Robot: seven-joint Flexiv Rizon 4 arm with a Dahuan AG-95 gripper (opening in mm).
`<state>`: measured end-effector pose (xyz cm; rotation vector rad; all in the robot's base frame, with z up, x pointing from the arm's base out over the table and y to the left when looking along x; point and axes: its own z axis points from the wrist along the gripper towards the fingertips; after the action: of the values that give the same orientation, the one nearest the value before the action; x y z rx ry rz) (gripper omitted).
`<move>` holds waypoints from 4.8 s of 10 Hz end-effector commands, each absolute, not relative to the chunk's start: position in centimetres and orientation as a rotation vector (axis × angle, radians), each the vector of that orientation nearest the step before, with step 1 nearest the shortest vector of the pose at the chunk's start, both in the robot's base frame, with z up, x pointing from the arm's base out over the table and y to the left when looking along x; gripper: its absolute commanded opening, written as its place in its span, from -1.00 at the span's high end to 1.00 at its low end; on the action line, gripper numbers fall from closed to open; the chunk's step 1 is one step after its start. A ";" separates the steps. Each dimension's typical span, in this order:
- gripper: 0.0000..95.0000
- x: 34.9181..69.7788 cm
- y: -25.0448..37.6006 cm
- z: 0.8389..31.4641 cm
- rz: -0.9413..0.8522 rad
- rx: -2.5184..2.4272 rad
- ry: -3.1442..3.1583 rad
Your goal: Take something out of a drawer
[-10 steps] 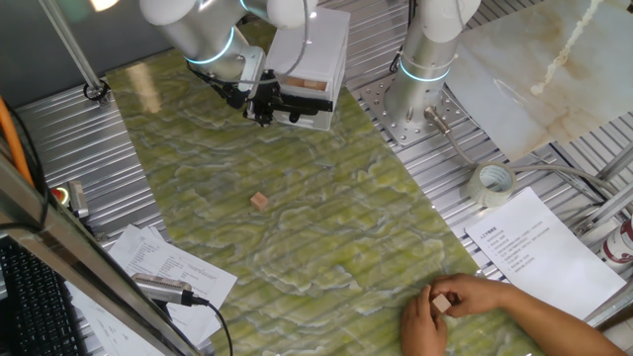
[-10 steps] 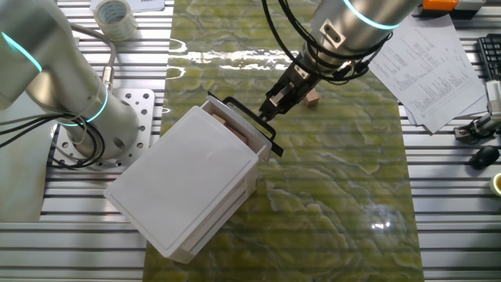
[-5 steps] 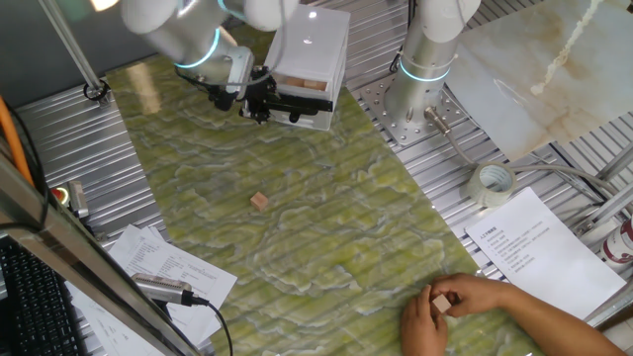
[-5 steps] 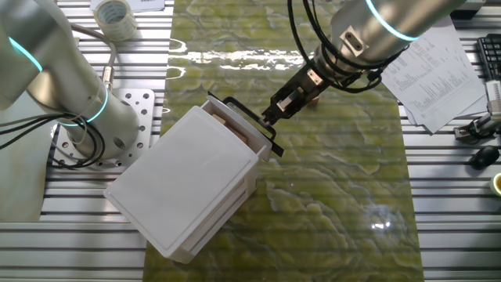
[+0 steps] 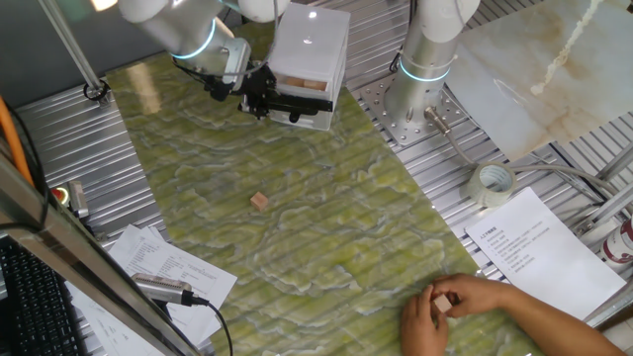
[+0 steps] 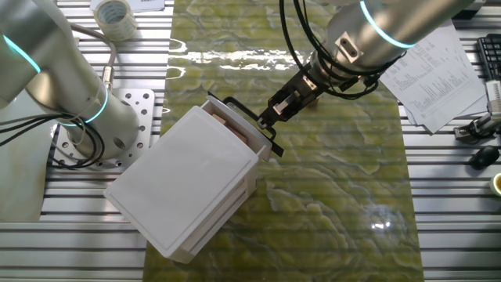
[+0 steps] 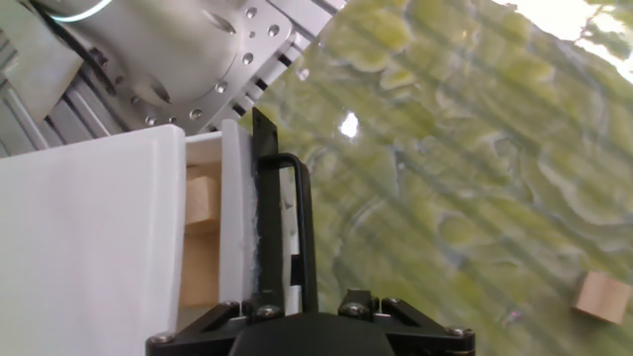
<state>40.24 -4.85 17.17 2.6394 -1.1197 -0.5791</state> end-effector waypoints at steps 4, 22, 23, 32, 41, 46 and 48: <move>0.20 40.3 -4.8 17.1 -0.595 2.654 -1.164; 0.20 40.5 -4.7 19.5 -0.477 2.726 -1.264; 0.20 40.5 -4.8 20.7 -0.478 2.721 -1.275; 0.20 38.6 -7.8 20.9 -0.422 2.767 -1.122; 0.20 38.6 -7.9 19.8 -0.353 2.819 -1.149; -0.20 39.2 -7.0 19.1 -0.315 2.878 -1.124; -0.20 39.1 -7.2 19.0 -0.330 2.870 -1.121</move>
<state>38.83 -7.25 19.08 2.8729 -1.1245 -0.3048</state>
